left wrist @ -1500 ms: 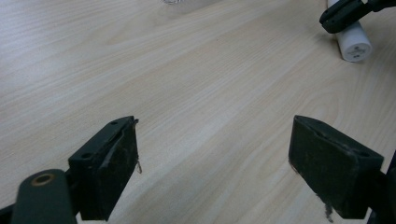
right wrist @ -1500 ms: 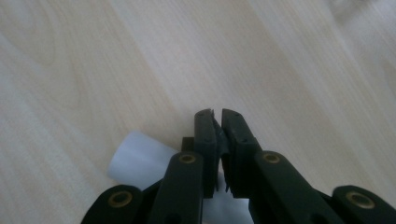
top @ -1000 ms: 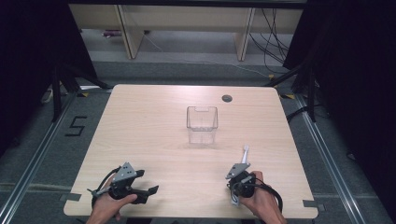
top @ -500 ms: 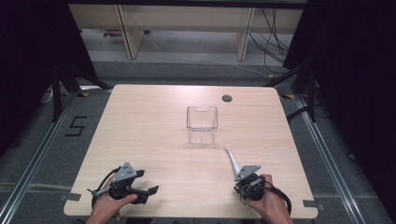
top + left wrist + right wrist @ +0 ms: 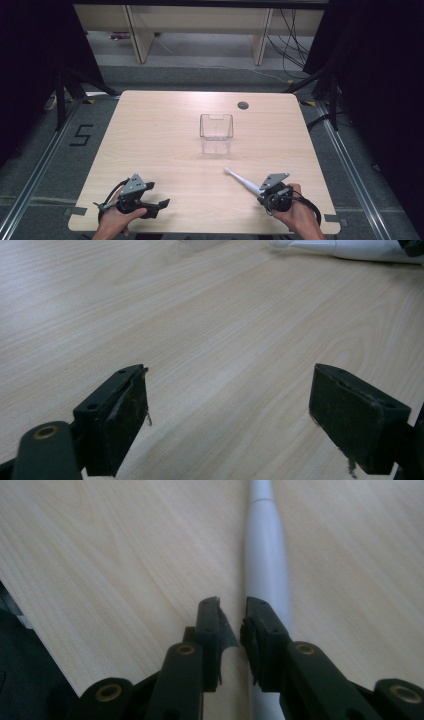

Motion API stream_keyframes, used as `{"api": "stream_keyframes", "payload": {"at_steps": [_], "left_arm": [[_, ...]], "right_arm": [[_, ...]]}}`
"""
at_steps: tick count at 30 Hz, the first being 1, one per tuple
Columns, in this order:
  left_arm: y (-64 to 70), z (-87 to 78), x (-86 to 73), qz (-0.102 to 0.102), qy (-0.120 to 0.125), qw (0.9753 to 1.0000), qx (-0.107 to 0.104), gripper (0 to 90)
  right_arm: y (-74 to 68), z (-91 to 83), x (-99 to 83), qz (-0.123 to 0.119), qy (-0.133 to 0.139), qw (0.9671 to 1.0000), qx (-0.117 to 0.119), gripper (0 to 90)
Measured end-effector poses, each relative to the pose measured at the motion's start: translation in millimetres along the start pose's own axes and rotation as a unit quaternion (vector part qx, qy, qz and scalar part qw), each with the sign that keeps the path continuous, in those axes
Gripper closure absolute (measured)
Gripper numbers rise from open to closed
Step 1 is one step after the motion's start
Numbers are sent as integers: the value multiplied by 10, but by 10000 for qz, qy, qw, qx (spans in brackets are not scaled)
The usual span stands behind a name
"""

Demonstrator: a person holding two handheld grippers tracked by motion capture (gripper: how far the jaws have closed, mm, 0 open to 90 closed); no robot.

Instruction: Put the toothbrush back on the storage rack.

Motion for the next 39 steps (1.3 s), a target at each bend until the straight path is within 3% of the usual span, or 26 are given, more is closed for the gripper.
{"api": "stream_keyframes", "payload": {"at_steps": [1,3,7,10,14,17,19,22,29,30,33,34,37,39], "left_arm": [[2,-1,-2,6,-23,10000,-31,152],[4,-2,-2,15,-54,10000,-28,152],[0,2,-2,9,-18,10000,-23,152],[2,5,0,-26,11,10000,-23,152],[2,3,0,-23,9,10000,-27,152],[2,1,0,-15,7,10000,-29,152],[-2,-3,-2,12,-15,10000,-24,152],[-2,-2,-2,12,-13,10000,-21,151],[-2,0,-1,19,-15,10000,-16,152],[0,2,-1,3,-5,10000,-20,152],[4,8,0,-5,9,10000,-34,152],[4,9,0,-3,8,10000,-35,152],[2,-4,-1,26,-63,10000,-34,152],[1,-1,2,19,-9,10000,-8,152]], "right_arm": [[5,-34,10,62,-39,10000,3,715],[72,-83,57,-46,-106,9999,-124,627],[122,-83,141,-194,-278,9993,-129,570],[138,5,234,-425,-610,9972,-35,514],[130,93,300,-598,-784,9951,32,498],[129,207,360,-864,-978,9914,72,487],[132,243,375,-971,-1032,9899,99,486],[126,260,374,-855,-1136,9898,106,486],[163,331,379,-938,-1284,9871,202,501],[177,343,382,-1081,-1355,9845,284,514],[173,367,379,-999,-1404,9845,314,546],[168,376,379,-970,-1533,9827,380,566],[181,399,390,-1071,-1492,9822,385,591],[161,400,396,-963,-1682,9804,362,629]]}}
Point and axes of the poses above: each handheld gripper's, and its own axes: z roughly forward along the jaws, x roughly out of its top, y roughly to its right, the point moved 6 cm from there along z, roughly forward along the jaws, and after that the axes turned 4 degrees about -y, right-handed, at the moved point
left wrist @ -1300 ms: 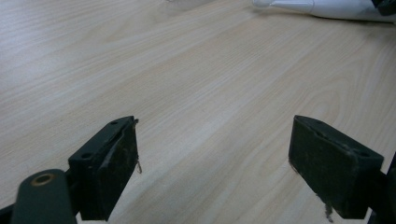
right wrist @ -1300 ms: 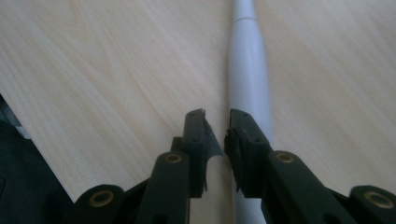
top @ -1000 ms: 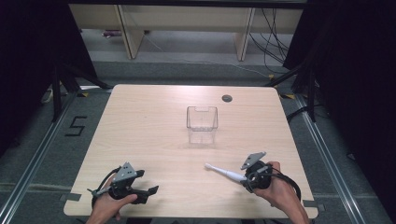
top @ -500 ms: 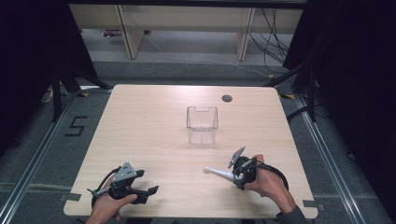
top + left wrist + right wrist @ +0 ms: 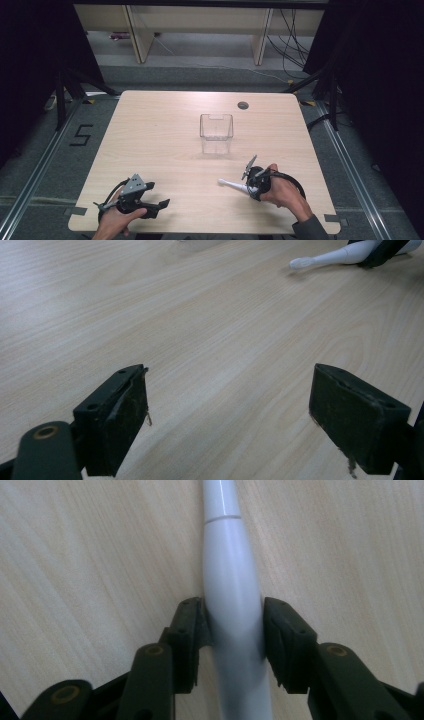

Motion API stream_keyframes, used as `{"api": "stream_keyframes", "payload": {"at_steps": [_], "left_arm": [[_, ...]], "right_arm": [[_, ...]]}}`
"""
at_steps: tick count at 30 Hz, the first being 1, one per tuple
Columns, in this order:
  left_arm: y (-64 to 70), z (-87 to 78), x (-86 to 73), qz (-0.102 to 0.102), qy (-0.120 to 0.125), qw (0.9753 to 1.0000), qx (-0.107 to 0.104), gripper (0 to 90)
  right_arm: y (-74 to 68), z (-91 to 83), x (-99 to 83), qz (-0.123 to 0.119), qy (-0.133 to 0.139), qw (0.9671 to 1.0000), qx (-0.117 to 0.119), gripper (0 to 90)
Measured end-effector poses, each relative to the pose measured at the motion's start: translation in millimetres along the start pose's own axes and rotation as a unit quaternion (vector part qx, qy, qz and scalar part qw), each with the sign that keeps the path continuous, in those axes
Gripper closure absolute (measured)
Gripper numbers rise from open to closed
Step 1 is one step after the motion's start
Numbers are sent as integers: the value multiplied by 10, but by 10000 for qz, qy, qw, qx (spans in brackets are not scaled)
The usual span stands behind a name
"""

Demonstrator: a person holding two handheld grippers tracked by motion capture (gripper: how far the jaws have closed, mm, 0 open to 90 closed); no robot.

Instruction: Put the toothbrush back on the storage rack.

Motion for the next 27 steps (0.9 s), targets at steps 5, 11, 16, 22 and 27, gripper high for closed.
{"api": "stream_keyframes", "payload": {"at_steps": [5,11,16,22,27], "left_arm": [[3,0,-3,14,-49,10000,-31,152],[2,-2,-3,13,-52,10000,-32,152],[3,1,-3,25,-36,10000,-41,152],[3,-2,-2,20,-30,10000,-35,152],[2,0,-3,22,-33,10000,-33,152]], "right_arm": [[-8,-8,25,-14,-119,9999,86,651],[43,9,24,-138,-287,9995,91,661],[59,17,48,-230,-416,9988,107,666],[58,19,50,-160,-469,9986,165,668],[61,17,49,-150,-426,9989,161,669]]}}
Point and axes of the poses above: each handheld gripper's, and its own axes: z roughly forward along the jaws, x roughly out of its top, y roughly to its right, the point moved 6 cm from there along z, roughly forward along the jaws, and after that the axes turned 4 degrees about -y, right-handed, at the moved point
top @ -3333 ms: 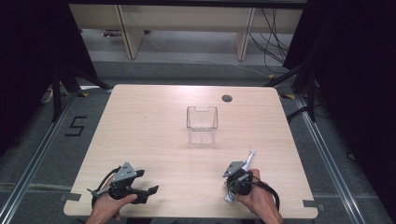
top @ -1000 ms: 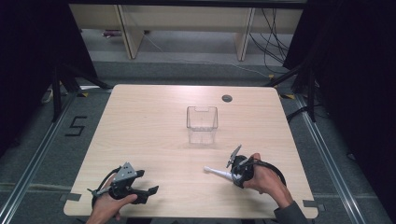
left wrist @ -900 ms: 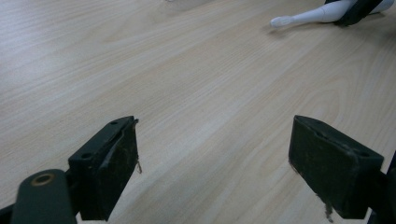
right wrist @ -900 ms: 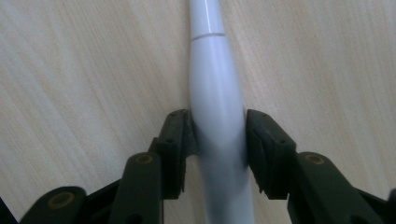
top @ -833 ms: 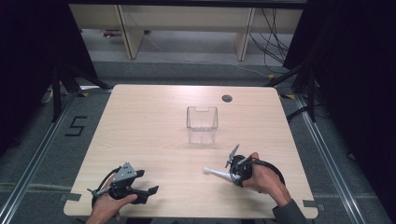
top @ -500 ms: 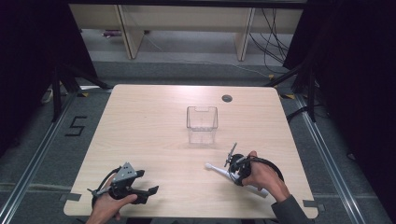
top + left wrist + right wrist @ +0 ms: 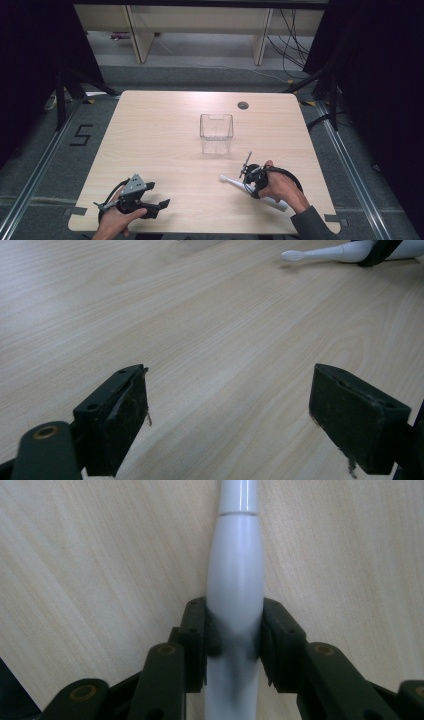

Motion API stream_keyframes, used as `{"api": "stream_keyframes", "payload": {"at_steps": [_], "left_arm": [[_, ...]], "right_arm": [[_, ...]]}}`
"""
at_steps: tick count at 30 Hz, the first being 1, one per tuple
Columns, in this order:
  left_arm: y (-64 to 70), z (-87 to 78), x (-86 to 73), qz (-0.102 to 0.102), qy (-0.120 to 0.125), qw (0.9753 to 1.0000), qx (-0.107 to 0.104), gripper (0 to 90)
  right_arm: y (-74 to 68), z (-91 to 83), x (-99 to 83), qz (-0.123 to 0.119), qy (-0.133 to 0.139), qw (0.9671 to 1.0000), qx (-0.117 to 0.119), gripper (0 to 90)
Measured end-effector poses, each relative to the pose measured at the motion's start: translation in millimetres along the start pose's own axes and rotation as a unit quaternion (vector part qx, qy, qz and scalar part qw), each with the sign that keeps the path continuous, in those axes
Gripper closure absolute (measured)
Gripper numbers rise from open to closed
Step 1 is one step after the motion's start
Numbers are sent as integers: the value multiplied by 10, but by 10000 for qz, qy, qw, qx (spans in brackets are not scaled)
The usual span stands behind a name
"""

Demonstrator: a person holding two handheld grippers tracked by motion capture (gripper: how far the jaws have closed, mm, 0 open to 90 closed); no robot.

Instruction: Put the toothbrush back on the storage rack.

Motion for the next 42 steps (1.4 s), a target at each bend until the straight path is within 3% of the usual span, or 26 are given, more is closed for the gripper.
{"api": "stream_keyframes", "payload": {"at_steps": [3,4,5,7,8,9,13,16,18,19,21,23,27,28,29,30,31,33,34,35,36,37,39,40,41,42], "left_arm": [[5,1,2,-46,12,10000,6,152],[-1,-2,-1,-29,-9,10000,13,152],[-1,-2,-1,-32,-12,10000,14,152],[-2,-2,-1,-31,-10,10000,16,152],[-1,-4,-1,-28,-12,10000,16,152],[-2,-4,-1,-28,-8,10000,20,152],[-4,-4,0,-33,-1,10000,28,152],[-4,7,8,-61,118,9999,42,152],[-3,-2,6,-63,64,9999,48,152],[0,-2,6,-61,60,9999,53,152],[-4,-5,3,-31,34,10000,61,152],[-4,-7,-2,-29,-18,10000,29,152],[-8,4,3,-58,67,10000,34,152],[-9,3,4,-56,72,10000,38,152],[-11,0,4,-61,75,9999,74,152],[-11,2,5,-62,85,9999,63,152],[-11,-1,5,-61,78,9999,66,152],[-14,-5,4,-37,70,9999,92,152],[-11,-2,6,-60,86,9999,87,152],[-10,-1,6,-60,81,9999,80,152],[-10,0,6,-58,77,9999,81,152],[-10,-3,6,-54,63,9999,101,152],[-8,-1,9,-58,94,9999,73,152],[-9,-2,9,-60,91,9999,65,152],[-15,-6,5,-29,66,9999,73,152],[-15,-6,5,-29,66,9999,73,152]], "right_arm": [[8,-3,-11,43,41,10000,-27,670],[5,-9,-13,132,149,9998,-27,670],[22,-23,-22,18,177,9998,-36,671],[2,-59,-39,187,243,9995,-32,671],[13,-72,-42,128,365,9993,-9,671],[8,-132,-73,332,449,9984,-27,672],[48,-197,-112,277,647,9975,59,672],[118,-265,-158,447,885,9951,27,672],[159,-305,-179,452,1071,9932,5,672],[179,-353,-192,521,1268,9906,-14,672],[186,-371,-203,551,1297,9900,-21,672],[218,-430,-216,621,1522,9864,9,672],[284,-540,-212,913,2012,9752,121,672],[321,-564,-208,885,2145,9727,95,672],[341,-612,-203,1103,2324,9661,201,672],[341,-612,-203,1103,2324,9661,201,672],[359,-625,-188,1035,2471,9631,259,672],[394,-654,-162,1156,2776,9533,292,672],[397,-668,-149,1197,2878,9495,362,672],[420,-684,-148,1244,2913,9480,317,672],[450,-690,-117,1199,3084,9431,336,672],[450,-698,-106,1304,3121,9405,326,672],[470,-708,-102,1283,3138,9404,270,672],[475,-723,-81,1232,3248,9372,327,672],[514,-755,-52,1306,3418,9305,183,672],[514,-755,-52,1306,3418,9305,183,672]]}}
Point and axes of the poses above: each handheld gripper's, and its own axes: z roughly forward along the jaws, x roughly out of its top, y roughly to its right, the point moved 6 cm from there along z, roughly forward along the jaws, and after that the axes turned 4 degrees about -y, right-handed, at the moved point
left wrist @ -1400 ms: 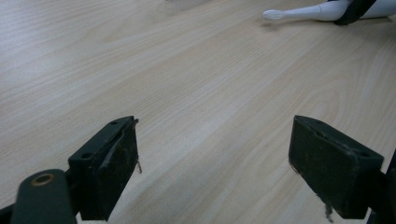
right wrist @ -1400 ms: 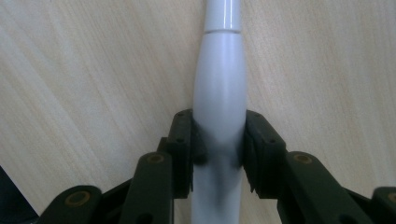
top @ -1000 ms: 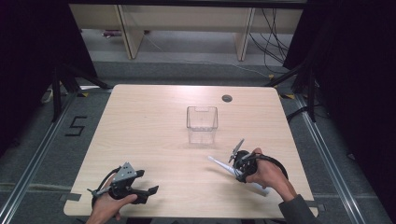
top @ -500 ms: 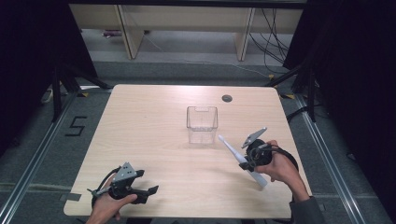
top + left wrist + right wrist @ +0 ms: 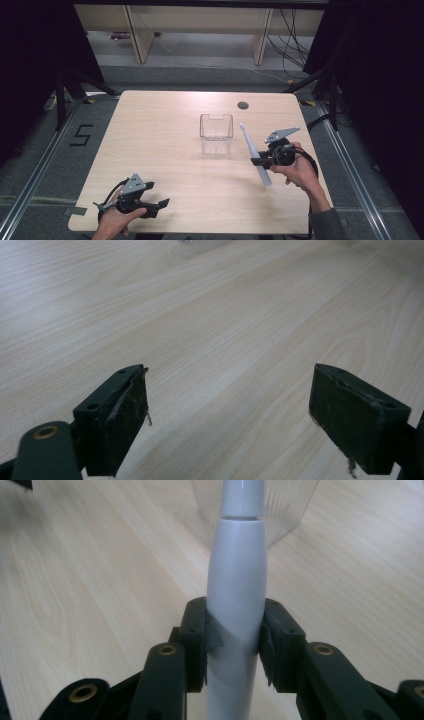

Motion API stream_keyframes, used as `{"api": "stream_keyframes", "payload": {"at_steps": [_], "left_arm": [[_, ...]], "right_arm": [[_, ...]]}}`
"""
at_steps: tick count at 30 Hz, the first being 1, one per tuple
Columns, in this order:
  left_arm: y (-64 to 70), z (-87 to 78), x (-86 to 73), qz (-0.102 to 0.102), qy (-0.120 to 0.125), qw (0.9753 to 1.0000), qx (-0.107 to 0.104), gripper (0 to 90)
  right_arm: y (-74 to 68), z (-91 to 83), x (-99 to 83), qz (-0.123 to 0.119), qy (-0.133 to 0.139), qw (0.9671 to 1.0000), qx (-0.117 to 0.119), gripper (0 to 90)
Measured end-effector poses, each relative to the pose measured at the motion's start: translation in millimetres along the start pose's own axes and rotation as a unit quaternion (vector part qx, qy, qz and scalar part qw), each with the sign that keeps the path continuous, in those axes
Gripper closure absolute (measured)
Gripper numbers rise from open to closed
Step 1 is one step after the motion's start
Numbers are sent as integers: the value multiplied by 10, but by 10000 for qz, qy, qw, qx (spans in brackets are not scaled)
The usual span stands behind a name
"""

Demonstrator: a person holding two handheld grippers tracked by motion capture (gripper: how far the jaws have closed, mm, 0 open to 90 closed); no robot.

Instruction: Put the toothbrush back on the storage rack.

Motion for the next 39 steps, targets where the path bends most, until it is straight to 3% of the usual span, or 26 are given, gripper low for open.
{"api": "stream_keyframes", "payload": {"at_steps": [1,2,4,6,7,9,13,18,22,23,33,34,38,39], "left_arm": [[0,-1,0,-1,3,10000,-4,152],[0,-1,0,1,2,10000,-6,152],[0,-1,0,0,5,10000,-8,152],[0,-1,1,-2,6,10000,-8,152],[0,-1,1,-2,3,10000,-8,152],[8,5,2,-46,31,10000,-25,152],[6,3,4,-22,26,10000,-11,152],[13,1,1,-4,-20,10000,-39,151],[13,4,3,-30,19,10000,-65,152],[14,2,4,-57,15,10000,-24,152],[13,-1,6,-15,9,10000,-43,151],[10,-3,4,7,-12,10000,-51,151],[13,-6,4,-7,-27,10000,-83,151],[11,0,5,0,20,10000,-77,151]], "right_arm": [[-11,-5,10,102,-4,9999,36,672],[1,4,47,114,140,9998,-6,672],[24,-27,86,79,119,9999,10,672],[37,-18,153,36,374,9993,-17,672],[18,-33,169,189,349,9992,10,672],[34,-39,226,88,439,9990,21,672],[37,-69,332,162,620,9979,-37,672],[38,-67,506,176,889,9959,70,672],[33,-54,583,185,927,9955,87,672],[46,-42,621,76,1004,9949,64,672],[-27,-27,899,113,1163,9930,158,672],[-4,-35,927,-23,1166,9931,95,672],[-44,-47,1027,6,1172,9930,158,672],[-45,-64,1089,-99,1246,9921,117,672]]}}
Point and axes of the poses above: each handheld gripper's, and its own axes: z roughly forward along the jaws, x roughly out of its top, y roughly to its right, the point moved 6 cm from there along z, roughly forward along the jaws, and after that the axes turned 4 degrees about -y, right-handed, at the moved point
